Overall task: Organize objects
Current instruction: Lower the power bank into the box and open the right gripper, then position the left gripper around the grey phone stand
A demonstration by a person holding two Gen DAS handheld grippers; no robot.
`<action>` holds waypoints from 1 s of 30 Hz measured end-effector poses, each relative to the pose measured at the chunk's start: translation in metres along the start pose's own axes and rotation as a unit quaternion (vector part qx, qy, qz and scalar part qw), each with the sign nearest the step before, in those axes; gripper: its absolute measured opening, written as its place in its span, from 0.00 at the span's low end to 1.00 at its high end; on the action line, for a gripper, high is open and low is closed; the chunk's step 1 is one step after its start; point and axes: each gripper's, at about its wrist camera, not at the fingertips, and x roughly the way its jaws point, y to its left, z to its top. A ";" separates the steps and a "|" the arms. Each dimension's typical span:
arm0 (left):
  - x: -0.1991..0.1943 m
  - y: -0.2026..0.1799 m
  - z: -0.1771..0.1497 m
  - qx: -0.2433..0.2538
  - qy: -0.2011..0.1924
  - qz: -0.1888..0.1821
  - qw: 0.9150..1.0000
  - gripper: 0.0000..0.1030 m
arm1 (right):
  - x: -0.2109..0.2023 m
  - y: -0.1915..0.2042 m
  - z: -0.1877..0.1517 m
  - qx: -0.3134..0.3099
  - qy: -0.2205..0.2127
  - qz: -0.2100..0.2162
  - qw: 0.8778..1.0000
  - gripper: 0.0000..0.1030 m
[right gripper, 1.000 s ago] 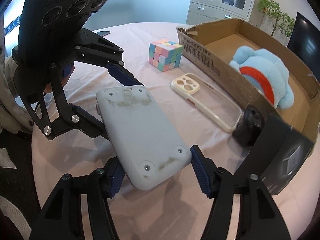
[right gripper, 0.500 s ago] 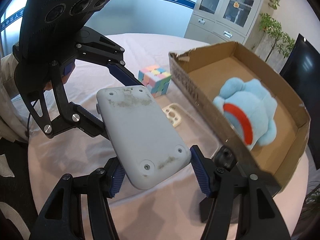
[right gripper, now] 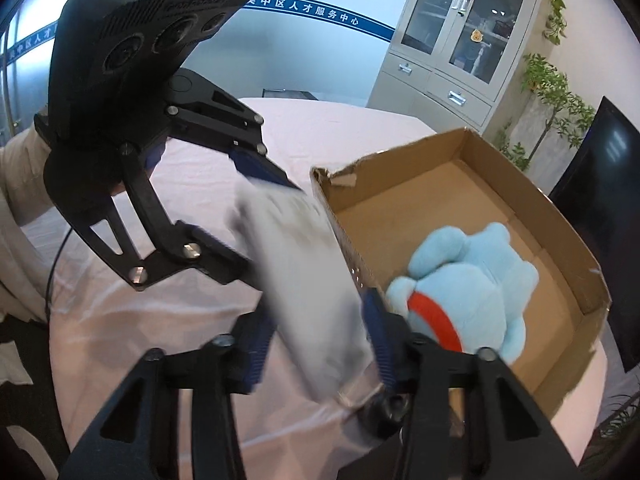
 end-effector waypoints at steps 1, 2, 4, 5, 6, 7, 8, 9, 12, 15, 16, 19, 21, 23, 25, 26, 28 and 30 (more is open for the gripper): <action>0.004 0.004 0.001 -0.002 0.001 0.000 1.000 0.43 | 0.004 -0.002 0.002 -0.001 0.003 0.000 1.000 0.37; 0.010 0.009 0.000 -0.005 0.005 -0.004 1.000 0.44 | 0.009 -0.004 0.003 0.001 0.008 0.001 1.000 0.37; 0.021 0.014 -0.004 -0.009 0.015 -0.012 1.000 0.44 | 0.019 -0.004 -0.001 0.006 0.021 0.008 1.000 0.35; 0.025 0.014 -0.009 -0.009 0.021 -0.015 1.000 0.44 | 0.025 -0.004 -0.005 0.010 0.032 0.009 0.999 0.35; 0.027 0.013 -0.013 -0.009 0.025 -0.015 1.000 0.44 | 0.028 -0.004 -0.010 0.014 0.040 0.008 0.999 0.35; 0.029 0.012 -0.019 -0.013 0.030 -0.014 0.999 0.44 | 0.029 -0.004 -0.015 0.020 0.045 0.004 0.999 0.35; 0.031 0.013 -0.025 -0.018 0.033 -0.016 0.999 0.46 | 0.028 -0.005 -0.023 0.036 0.045 0.002 0.998 0.35; 0.033 0.014 -0.030 -0.026 0.035 -0.021 0.999 0.47 | 0.027 -0.007 -0.029 0.055 0.043 0.003 0.998 0.37; 0.044 0.021 -0.045 -0.066 0.044 -0.034 0.996 0.55 | 0.026 -0.021 -0.049 0.153 0.040 -0.033 0.987 0.66; 0.062 0.032 -0.054 -0.126 0.053 -0.060 0.989 0.59 | 0.031 -0.028 -0.060 0.235 0.038 -0.024 0.971 0.67; 0.065 0.033 -0.055 -0.136 0.055 -0.064 0.987 0.59 | 0.032 -0.026 -0.062 0.245 0.038 -0.025 0.968 0.67; 0.072 0.030 -0.060 -0.157 0.063 -0.076 0.983 0.59 | 0.031 -0.008 -0.062 0.245 0.042 -0.054 0.967 0.70; 0.074 0.025 -0.061 -0.155 0.064 -0.079 0.983 0.59 | 0.028 0.005 -0.064 0.248 0.040 -0.055 0.966 0.69; 0.072 0.024 -0.061 -0.157 0.059 -0.085 0.982 0.59 | 0.024 0.019 -0.070 0.259 0.027 -0.057 0.964 0.69; 0.074 0.024 -0.061 -0.152 0.059 -0.096 0.982 0.59 | 0.026 0.028 -0.079 0.282 0.021 -0.058 0.957 0.69; 0.075 0.022 -0.062 -0.148 0.062 -0.098 0.982 0.59 | 0.030 0.032 -0.084 0.297 0.023 -0.062 0.953 0.69; 0.081 0.017 -0.064 -0.136 0.076 -0.103 0.982 0.59 | 0.045 0.035 -0.097 0.323 0.044 -0.053 0.944 0.68; 0.086 0.009 -0.066 -0.122 0.088 -0.105 0.983 0.59 | 0.056 0.038 -0.105 0.332 0.051 -0.034 0.941 0.60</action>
